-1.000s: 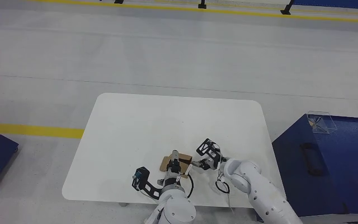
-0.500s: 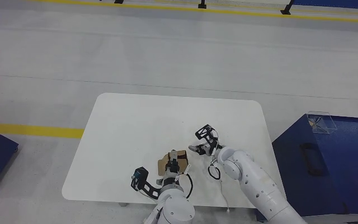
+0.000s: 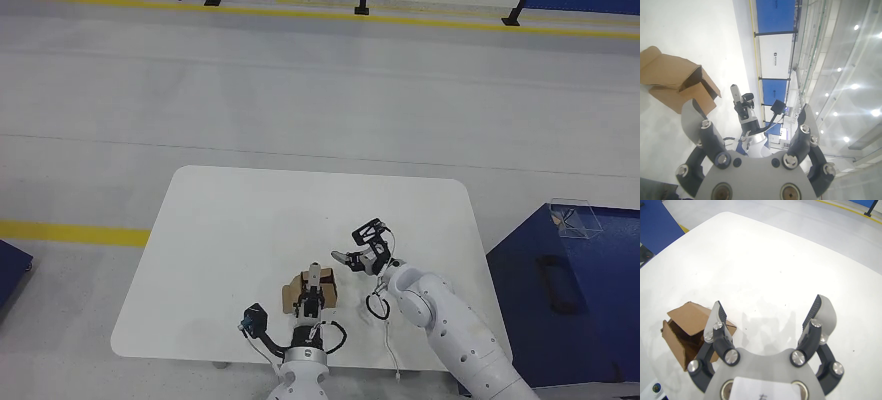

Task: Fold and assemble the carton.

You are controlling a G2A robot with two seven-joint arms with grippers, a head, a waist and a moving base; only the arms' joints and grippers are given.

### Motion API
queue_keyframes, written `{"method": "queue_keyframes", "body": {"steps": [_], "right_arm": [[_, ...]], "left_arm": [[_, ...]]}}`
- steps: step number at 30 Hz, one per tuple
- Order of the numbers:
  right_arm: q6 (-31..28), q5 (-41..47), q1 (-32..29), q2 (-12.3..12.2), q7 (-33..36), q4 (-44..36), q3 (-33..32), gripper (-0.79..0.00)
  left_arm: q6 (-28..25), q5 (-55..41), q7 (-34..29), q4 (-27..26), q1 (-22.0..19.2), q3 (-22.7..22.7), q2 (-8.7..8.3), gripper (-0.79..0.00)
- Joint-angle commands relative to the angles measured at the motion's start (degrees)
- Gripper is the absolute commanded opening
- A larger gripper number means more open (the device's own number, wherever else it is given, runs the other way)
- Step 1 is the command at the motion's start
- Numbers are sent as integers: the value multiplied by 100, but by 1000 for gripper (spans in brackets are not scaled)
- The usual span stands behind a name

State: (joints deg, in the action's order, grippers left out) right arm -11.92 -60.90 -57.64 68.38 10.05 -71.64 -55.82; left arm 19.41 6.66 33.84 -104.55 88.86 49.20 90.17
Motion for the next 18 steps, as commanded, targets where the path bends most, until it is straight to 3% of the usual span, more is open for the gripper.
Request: {"method": "queue_keyframes", "body": {"steps": [1, 5, 14, 18], "right_arm": [[23, -14, -10, 0, -12, -3, -1, 0], [419, -407, -169, 31, -657, -212, 42, 0], [416, -865, -384, 89, -1340, -308, 176, 0], [358, -972, -352, 152, -1357, -151, 336, 0]], "left_arm": [[12, 5, -1, 0, 0, 0, 0, 0], [-528, 266, 423, 99, -2, 93, 15, 0], [-3372, 148, 470, 1386, 396, 371, -40, 0], [-4036, -162, 400, 1789, 427, 426, -23, 0]]}}
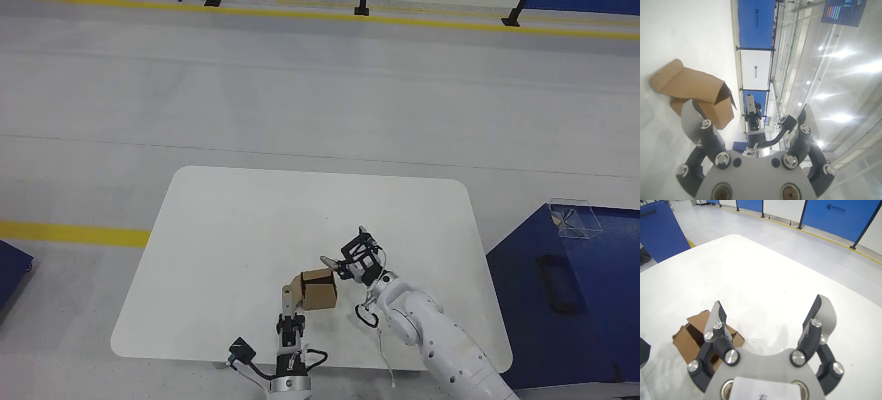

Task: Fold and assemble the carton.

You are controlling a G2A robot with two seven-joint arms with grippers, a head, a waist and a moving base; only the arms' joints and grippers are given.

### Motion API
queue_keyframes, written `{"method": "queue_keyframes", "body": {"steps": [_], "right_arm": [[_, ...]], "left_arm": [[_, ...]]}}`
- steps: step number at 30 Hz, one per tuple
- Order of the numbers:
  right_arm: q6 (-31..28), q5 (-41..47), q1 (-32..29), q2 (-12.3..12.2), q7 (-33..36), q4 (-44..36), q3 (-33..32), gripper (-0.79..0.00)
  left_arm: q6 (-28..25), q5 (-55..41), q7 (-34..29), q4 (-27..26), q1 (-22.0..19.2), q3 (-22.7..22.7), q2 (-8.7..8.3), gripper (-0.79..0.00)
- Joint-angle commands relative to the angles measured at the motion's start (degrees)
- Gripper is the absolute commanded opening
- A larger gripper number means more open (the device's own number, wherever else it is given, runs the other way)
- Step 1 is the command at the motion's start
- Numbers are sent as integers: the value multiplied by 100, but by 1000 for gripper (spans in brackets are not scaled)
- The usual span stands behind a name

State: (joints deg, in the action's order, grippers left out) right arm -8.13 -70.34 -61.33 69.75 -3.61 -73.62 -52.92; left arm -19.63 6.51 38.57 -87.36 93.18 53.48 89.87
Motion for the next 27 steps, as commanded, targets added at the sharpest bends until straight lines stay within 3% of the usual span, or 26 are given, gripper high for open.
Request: {"method": "queue_keyframes", "body": {"steps": [1, 16, 22, 27], "right_arm": [[-53, -81, 47, 35, 31, 111, 106, 0], [108, -594, 103, 204, -328, 471, 346, 0], [264, -524, -36, 184, -656, 254, 64, 0], [-11, -518, -227, 140, -572, -94, -96, 0]], "left_arm": [[-166, -140, -110, 160, -28, 15, 9, 0], [-220, -395, 237, 1199, -629, -217, 262, 0], [-492, -551, 243, 1290, -671, -109, 307, 0], [-776, -669, 204, 1352, -669, -53, 343, 0]]}}
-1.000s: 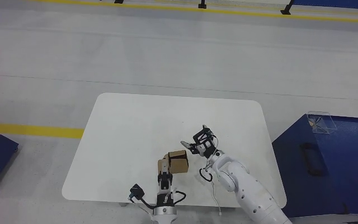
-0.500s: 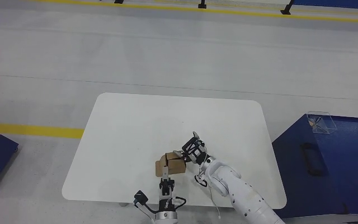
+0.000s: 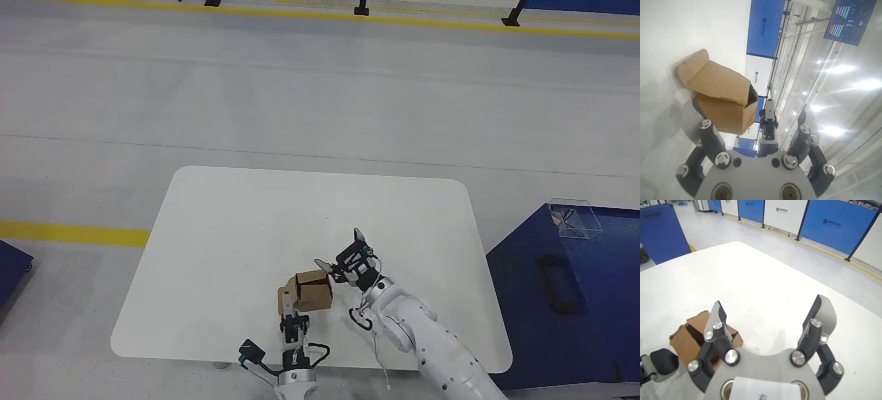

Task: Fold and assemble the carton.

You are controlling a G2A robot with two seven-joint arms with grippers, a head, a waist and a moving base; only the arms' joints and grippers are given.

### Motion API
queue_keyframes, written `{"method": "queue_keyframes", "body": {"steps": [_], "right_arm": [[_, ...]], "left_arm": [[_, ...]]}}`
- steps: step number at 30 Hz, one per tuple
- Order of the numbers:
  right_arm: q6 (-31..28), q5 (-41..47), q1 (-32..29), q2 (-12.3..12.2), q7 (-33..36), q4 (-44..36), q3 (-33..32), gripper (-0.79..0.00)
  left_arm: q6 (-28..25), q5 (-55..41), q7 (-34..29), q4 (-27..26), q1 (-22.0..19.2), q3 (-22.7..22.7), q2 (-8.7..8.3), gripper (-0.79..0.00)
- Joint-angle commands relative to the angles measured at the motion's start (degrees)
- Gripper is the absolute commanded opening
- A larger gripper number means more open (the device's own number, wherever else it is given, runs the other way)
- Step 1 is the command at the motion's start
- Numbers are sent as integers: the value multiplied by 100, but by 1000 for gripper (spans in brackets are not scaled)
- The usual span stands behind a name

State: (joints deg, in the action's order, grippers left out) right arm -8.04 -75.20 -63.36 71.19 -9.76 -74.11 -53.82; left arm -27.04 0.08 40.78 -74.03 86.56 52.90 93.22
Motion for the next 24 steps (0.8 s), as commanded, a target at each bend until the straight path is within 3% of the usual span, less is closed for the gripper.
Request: {"method": "queue_keyframes", "body": {"steps": [1, 13, 24], "right_arm": [[-39, -91, -42, -3, 89, -79, 6, 0], [234, -586, 134, 151, 407, 205, 323, 0], [250, -795, 216, 240, 559, 418, 385, 0]], "left_arm": [[-42, -41, -24, 47, -24, 19, 16, 0], [-91, -752, -406, 194, -193, 151, 126, 0], [103, -612, -96, 365, -372, 323, 212, 0]]}}
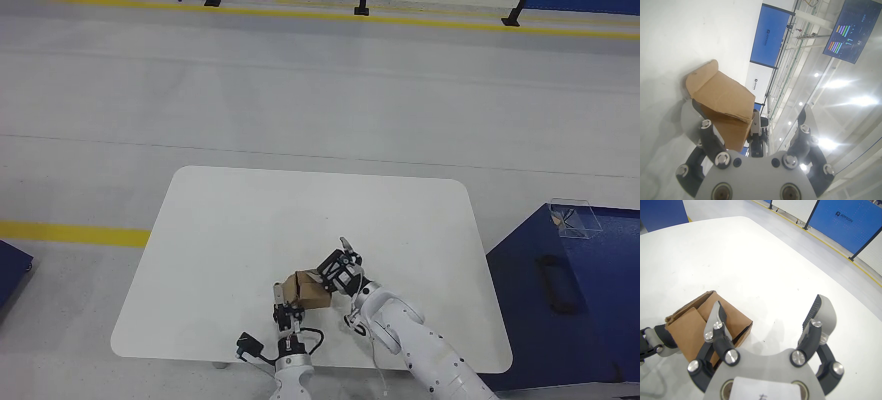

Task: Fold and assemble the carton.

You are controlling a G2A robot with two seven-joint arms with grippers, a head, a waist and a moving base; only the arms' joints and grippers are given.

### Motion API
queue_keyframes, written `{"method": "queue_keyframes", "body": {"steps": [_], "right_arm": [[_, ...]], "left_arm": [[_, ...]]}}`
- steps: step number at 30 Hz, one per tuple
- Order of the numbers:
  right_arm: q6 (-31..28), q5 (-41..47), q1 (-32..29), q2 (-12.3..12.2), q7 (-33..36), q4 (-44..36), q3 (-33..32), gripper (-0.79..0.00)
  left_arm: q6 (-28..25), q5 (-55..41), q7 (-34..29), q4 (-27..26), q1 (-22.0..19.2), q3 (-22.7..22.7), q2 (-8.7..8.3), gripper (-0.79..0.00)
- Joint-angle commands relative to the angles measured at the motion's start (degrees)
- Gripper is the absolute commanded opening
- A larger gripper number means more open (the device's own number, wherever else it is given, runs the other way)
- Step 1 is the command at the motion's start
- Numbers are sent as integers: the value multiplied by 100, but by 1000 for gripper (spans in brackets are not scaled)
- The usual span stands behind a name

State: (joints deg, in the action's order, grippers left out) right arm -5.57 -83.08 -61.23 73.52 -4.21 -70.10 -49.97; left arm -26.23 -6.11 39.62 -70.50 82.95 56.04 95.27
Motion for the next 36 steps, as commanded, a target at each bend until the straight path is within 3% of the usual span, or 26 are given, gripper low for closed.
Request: {"method": "queue_keyframes", "body": {"steps": [1, 11, 24, 30, 36], "right_arm": [[0, -20, 8, 14, 3, 34, 4, 0], [-44, -80, 6, 64, -10, 91, -42, 0], [-151, -150, -60, 87, -4, 10, -184, 0], [-165, -207, -104, 93, 26, -54, -247, 0], [-23, -178, -153, 96, -39, -130, -397, 0]], "left_arm": [[38, 29, 67, 33, -26, 28, 15, 0], [-314, 691, 777, 133, -117, 155, 97, 0], [-948, 1187, 1200, 187, -264, 331, 206, 0], [-1305, 1503, 1172, 210, -246, 296, 220, 0], [-1281, 1518, 971, 296, -297, 200, 224, 0]]}}
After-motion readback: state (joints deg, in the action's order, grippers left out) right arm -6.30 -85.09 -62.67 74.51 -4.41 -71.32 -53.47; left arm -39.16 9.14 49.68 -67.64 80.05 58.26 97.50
